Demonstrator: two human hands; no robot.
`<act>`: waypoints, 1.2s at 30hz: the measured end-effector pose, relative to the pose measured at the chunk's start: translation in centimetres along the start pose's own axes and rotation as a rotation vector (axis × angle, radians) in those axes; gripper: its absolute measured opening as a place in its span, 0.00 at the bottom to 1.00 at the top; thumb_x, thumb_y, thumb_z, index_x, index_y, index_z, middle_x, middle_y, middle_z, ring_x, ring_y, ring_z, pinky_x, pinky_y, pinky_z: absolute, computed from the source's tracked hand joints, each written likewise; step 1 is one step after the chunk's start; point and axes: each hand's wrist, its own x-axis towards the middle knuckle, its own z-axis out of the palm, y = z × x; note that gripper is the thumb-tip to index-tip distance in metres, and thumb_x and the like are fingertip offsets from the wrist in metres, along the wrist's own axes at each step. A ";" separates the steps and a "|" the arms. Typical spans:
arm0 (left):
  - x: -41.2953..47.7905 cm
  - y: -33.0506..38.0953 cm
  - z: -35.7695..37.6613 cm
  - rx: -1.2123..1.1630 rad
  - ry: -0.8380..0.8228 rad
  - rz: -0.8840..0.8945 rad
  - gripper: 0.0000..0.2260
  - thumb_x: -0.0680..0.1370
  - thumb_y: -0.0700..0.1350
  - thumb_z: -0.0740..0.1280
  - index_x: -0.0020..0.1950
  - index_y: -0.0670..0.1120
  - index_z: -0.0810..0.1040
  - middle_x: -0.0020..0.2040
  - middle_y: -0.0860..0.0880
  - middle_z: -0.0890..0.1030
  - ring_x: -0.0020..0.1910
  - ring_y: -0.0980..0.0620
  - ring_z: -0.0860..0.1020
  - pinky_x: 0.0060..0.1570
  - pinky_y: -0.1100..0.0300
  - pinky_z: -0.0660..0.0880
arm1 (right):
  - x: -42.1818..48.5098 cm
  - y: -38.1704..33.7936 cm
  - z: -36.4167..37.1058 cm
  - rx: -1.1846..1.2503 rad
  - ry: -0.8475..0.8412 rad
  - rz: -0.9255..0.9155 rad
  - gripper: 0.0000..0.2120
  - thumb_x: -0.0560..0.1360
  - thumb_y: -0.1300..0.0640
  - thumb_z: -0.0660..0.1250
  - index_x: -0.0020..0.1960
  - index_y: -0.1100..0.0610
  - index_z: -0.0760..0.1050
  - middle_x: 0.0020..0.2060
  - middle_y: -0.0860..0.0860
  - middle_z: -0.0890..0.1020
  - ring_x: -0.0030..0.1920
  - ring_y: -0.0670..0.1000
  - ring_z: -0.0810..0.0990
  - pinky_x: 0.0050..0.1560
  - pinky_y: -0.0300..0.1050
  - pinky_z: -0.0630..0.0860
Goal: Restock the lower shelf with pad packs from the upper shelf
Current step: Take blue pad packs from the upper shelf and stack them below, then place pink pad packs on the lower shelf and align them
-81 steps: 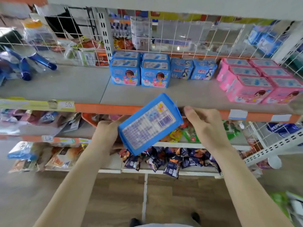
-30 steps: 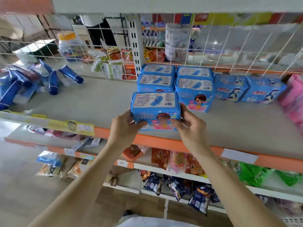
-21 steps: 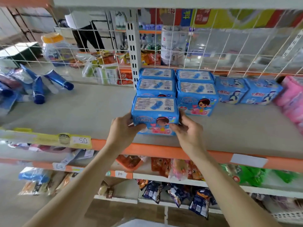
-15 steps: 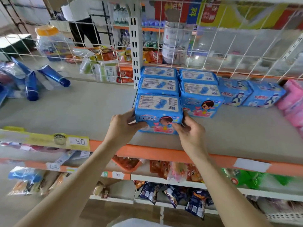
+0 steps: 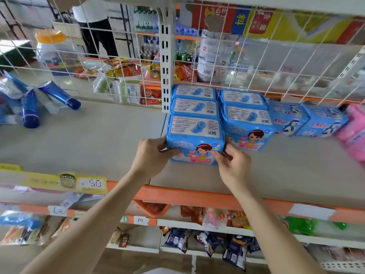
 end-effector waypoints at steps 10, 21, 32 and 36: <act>-1.2 1.4 -0.6 0.072 -0.042 -0.056 0.19 0.75 0.47 0.74 0.66 0.53 0.80 0.49 0.59 0.83 0.45 0.56 0.82 0.47 0.62 0.79 | 0.1 -1.7 -1.5 -0.023 -0.073 0.070 0.19 0.75 0.61 0.73 0.66 0.60 0.77 0.57 0.50 0.84 0.54 0.35 0.80 0.59 0.35 0.77; -8.7 4.7 -2.7 0.421 -0.022 0.049 0.31 0.78 0.60 0.66 0.76 0.48 0.65 0.71 0.49 0.73 0.65 0.43 0.75 0.58 0.44 0.76 | -5.0 -6.3 -7.1 -0.267 -0.153 0.123 0.35 0.80 0.43 0.64 0.80 0.54 0.56 0.79 0.51 0.60 0.79 0.49 0.58 0.78 0.49 0.56; -20.2 18.1 5.3 0.552 -0.013 0.378 0.34 0.77 0.67 0.57 0.78 0.51 0.62 0.78 0.49 0.65 0.75 0.41 0.65 0.67 0.40 0.71 | -14.6 -7.7 -24.1 -0.424 -0.135 -0.247 0.35 0.78 0.34 0.51 0.81 0.49 0.54 0.81 0.48 0.53 0.80 0.47 0.49 0.80 0.52 0.46; -23.5 22.4 7.5 0.570 -0.020 0.434 0.35 0.76 0.69 0.53 0.79 0.53 0.60 0.79 0.52 0.63 0.76 0.44 0.64 0.69 0.43 0.68 | -17.0 -7.9 -29.4 -0.416 -0.084 -0.267 0.35 0.77 0.35 0.54 0.80 0.50 0.56 0.80 0.48 0.55 0.80 0.45 0.51 0.80 0.52 0.49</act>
